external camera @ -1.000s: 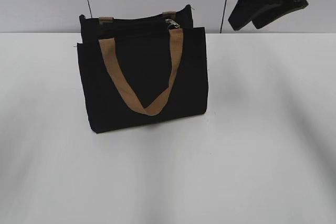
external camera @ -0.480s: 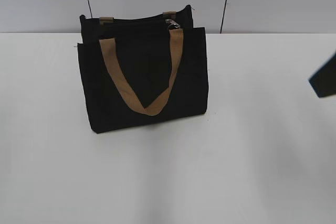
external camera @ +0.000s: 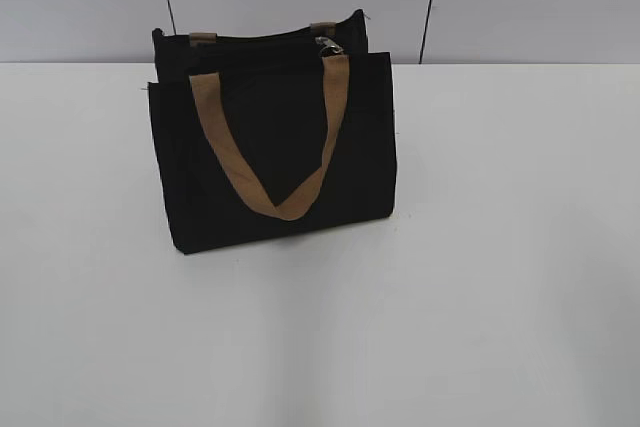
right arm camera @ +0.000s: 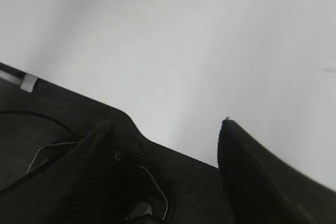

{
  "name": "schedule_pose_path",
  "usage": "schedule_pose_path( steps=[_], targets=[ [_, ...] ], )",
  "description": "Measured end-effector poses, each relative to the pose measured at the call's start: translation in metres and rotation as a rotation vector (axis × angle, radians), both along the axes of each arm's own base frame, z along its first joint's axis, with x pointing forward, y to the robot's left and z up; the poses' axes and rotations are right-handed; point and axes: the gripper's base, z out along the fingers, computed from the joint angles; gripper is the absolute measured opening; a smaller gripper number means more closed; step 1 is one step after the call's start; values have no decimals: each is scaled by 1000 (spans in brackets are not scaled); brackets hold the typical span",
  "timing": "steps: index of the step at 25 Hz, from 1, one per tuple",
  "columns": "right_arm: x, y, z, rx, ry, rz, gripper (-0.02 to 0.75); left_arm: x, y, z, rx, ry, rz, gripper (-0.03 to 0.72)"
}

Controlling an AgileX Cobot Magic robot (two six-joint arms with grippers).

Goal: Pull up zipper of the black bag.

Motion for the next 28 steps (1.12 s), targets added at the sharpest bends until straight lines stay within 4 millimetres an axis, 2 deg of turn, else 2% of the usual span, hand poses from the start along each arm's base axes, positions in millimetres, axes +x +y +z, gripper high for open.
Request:
schedule_pose_path(
  steps=[5, 10, 14, 28],
  targets=[
    [-43, -16, -32, -11, -134, -82, 470, -12, 2, -13, -11, -42, -34, 493],
    [-62, -24, -54, -20, -248, -108, 470, -11, 1, -33, -8, -55, -41, 490],
    [-62, -26, -57, -20, -334, -111, 470, -4, -1, -35, -15, -108, -46, 489],
    [-60, -26, -60, -34, -338, -106, 470, 0, -3, -37, -18, -127, -48, 489]
  ],
)
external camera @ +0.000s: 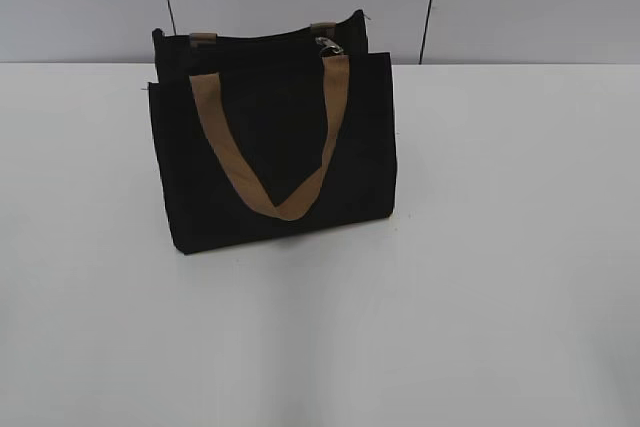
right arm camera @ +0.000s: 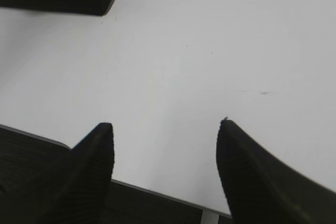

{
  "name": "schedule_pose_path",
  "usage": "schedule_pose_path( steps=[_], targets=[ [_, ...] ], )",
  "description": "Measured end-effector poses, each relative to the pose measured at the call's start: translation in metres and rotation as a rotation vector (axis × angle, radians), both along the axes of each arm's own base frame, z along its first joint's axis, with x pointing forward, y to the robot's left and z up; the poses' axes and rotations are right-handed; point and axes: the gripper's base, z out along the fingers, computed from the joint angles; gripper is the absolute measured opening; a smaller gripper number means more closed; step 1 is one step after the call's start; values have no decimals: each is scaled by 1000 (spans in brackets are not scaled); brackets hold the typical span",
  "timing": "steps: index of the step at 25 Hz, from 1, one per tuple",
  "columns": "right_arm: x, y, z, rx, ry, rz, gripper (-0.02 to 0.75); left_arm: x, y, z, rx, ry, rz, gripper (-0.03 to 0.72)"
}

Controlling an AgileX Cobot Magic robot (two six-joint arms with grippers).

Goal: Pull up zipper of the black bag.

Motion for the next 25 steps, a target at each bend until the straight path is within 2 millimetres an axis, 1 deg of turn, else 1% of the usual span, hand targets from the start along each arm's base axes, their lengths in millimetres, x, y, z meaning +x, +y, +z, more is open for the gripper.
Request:
schedule_pose_path(
  steps=[5, 11, 13, 17, 25],
  targets=[
    [0, 0, 0, 0, -1, 0, 470, 0, 0, 0, 0, 0, 9, 469],
    [0, 0, 0, -1, -1, 1, 469, -1, -1, 0, 2, 1, 132, 448],
    [0, 0, 0, -1, -1, -15, 469, -1, -2, -1, 2, 1, 174, 438],
    [1, 0, 0, -1, -1, -100, 469, -1, -2, -1, 2, 2, 233, 414],
    [1, 1, 0, -1, -3, -131, 469, -1, -2, -1, 2, 2, 241, 365]
  ],
)
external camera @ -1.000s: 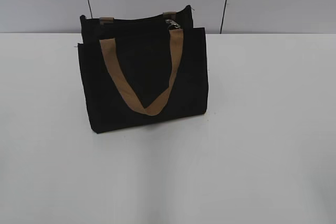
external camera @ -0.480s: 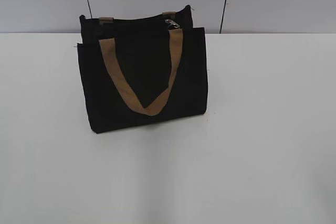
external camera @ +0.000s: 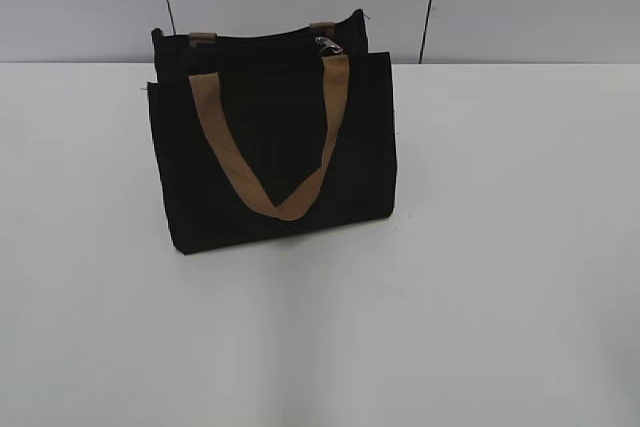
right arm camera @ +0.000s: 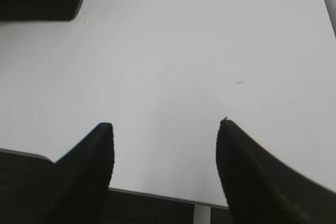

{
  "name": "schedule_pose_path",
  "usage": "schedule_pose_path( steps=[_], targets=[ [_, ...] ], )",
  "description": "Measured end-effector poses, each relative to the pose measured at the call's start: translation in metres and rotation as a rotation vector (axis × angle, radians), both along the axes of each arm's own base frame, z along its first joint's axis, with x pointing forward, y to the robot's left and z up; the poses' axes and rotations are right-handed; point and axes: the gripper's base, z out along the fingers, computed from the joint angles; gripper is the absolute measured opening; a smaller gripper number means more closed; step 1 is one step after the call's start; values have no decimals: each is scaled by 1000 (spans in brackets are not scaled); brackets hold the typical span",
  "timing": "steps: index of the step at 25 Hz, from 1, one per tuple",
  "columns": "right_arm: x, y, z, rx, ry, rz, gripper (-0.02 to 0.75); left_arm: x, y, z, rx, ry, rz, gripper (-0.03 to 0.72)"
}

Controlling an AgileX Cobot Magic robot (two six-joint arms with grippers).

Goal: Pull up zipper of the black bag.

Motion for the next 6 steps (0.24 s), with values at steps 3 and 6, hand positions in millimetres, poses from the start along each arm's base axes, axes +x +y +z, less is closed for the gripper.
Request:
schedule_pose_path(
  steps=[3, 6],
  targets=[
    [0, 0, 0, 1, 0, 0, 469, 0, 0, 0, 0, 0, 0, 343],
    [0, 0, 0, 1, 0, 0, 469, 0, 0, 0, 0, 0, 0, 326]
  ],
)
